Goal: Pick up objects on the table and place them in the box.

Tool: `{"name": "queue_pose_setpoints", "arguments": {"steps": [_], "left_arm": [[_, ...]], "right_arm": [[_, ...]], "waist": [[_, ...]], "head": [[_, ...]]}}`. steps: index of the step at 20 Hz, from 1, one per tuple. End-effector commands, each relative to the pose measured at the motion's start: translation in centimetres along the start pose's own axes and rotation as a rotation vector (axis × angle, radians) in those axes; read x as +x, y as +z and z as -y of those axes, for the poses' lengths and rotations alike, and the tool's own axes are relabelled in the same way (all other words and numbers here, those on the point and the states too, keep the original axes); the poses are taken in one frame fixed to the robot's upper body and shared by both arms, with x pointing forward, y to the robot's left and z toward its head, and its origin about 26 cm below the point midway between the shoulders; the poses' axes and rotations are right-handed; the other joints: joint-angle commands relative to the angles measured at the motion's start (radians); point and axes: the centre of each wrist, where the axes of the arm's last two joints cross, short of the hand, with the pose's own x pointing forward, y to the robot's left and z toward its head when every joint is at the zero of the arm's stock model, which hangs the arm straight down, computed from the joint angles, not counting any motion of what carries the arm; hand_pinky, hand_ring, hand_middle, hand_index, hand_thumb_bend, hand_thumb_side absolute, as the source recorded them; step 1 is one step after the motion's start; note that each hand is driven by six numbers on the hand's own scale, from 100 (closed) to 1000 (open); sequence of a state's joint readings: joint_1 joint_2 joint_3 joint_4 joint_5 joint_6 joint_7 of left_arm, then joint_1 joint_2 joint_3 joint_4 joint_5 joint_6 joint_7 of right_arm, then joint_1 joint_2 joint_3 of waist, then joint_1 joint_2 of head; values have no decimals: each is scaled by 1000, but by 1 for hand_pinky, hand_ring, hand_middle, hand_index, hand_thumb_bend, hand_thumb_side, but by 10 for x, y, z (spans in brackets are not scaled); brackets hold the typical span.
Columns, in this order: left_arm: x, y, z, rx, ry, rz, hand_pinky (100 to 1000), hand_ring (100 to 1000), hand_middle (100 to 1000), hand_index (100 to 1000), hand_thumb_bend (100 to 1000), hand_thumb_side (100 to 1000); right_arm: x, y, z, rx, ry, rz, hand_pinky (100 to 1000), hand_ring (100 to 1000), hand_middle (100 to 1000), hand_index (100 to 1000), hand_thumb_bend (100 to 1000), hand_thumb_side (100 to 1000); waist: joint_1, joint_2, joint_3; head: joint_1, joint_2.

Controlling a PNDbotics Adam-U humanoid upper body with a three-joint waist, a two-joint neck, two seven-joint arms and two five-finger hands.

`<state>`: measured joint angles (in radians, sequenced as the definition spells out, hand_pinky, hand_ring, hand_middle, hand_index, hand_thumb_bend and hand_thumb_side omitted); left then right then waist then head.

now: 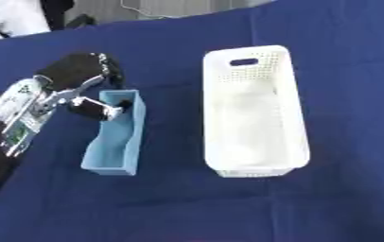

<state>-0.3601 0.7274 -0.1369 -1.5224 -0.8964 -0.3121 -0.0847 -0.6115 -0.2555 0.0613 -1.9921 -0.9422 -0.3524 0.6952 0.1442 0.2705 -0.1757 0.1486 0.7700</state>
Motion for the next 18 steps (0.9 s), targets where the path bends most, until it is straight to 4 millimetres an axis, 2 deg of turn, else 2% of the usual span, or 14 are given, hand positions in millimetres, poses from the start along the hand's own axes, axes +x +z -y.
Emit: {"name": "queue_pose_setpoints", "arguments": {"steps": [1, 3, 5, 6, 8, 9, 10, 11, 12, 13, 14, 15, 17, 18], "left_arm": [[-6, 2, -5, 9, -16, -1, 197, 384, 414, 524, 294, 425], [-6, 2, -2, 9, -2, -1, 196, 383, 413, 525, 250, 422], [-5, 2, 2, 5, 13, 0, 199, 386, 417, 528, 246, 445], [-4, 3, 4, 1, 19, 1, 205, 391, 423, 533, 243, 494], [-4, 4, 9, -13, 33, 4, 204, 390, 422, 532, 241, 486], [-3, 5, 11, -17, 38, 3, 202, 389, 421, 529, 161, 472], [-4, 6, 13, -25, 45, -1, 202, 389, 421, 529, 161, 472], [-4, 8, 17, -36, 53, -7, 131, 341, 400, 528, 100, 328], [-4, 9, 20, -47, 61, -14, 140, 348, 404, 526, 100, 346], [-3, 10, 22, -57, 69, -18, 100, 267, 358, 524, 100, 236], [-3, 11, 25, -64, 77, -21, 100, 278, 365, 527, 100, 242], [-2, 12, 27, -64, 88, -27, 100, 100, 252, 477, 100, 226], [-1, 13, 29, -44, 108, -36, 100, 100, 176, 439, 100, 236], [0, 13, 30, -26, 118, -39, 100, 100, 182, 443, 100, 234]], "right_arm": [[1, -8, 1, 13, -1, 17, 563, 676, 702, 751, 100, 705], [1, -8, 1, 10, -1, 15, 561, 675, 701, 750, 100, 706], [2, -8, 1, 10, -1, 13, 560, 674, 700, 750, 100, 706], [2, -9, 1, 11, -1, 12, 559, 673, 699, 750, 100, 707], [2, -9, 1, 13, -1, 11, 559, 673, 700, 749, 100, 715], [2, -9, 2, 13, 1, 9, 557, 670, 697, 748, 100, 708], [2, -9, 2, 13, 1, 9, 557, 670, 697, 748, 100, 708], [2, -9, 2, 12, 1, 8, 555, 667, 695, 747, 100, 708], [2, -10, 2, 12, 0, 8, 555, 668, 695, 747, 100, 708], [2, -10, 2, 12, 0, 7, 552, 665, 692, 745, 100, 708], [2, -10, 2, 12, 0, 7, 553, 665, 692, 746, 100, 708], [2, -10, 2, 12, 1, 5, 545, 656, 682, 743, 100, 708], [2, -10, 2, 13, 3, -1, 526, 630, 658, 734, 100, 703], [2, -10, 2, 13, 5, -6, 529, 634, 661, 736, 100, 704]], "waist": [[1, -12, -4], [6, -10, -10], [10, -7, -16], [12, -6, -18], [17, -3, -23], [19, -1, -24], [20, 0, -26], [21, 0, -26], [22, 1, -26], [22, 2, -25], [22, 2, -24], [21, 3, -22], [21, 4, -20], [21, 5, -20]], "head": [[-13, 0], [-10, 0], [-4, 0], [1, 0], [14, 0], [20, 0], [24, 0], [29, 0], [33, 0], [38, 0], [41, 0], [46, 0], [52, 0], [54, 0]]}}
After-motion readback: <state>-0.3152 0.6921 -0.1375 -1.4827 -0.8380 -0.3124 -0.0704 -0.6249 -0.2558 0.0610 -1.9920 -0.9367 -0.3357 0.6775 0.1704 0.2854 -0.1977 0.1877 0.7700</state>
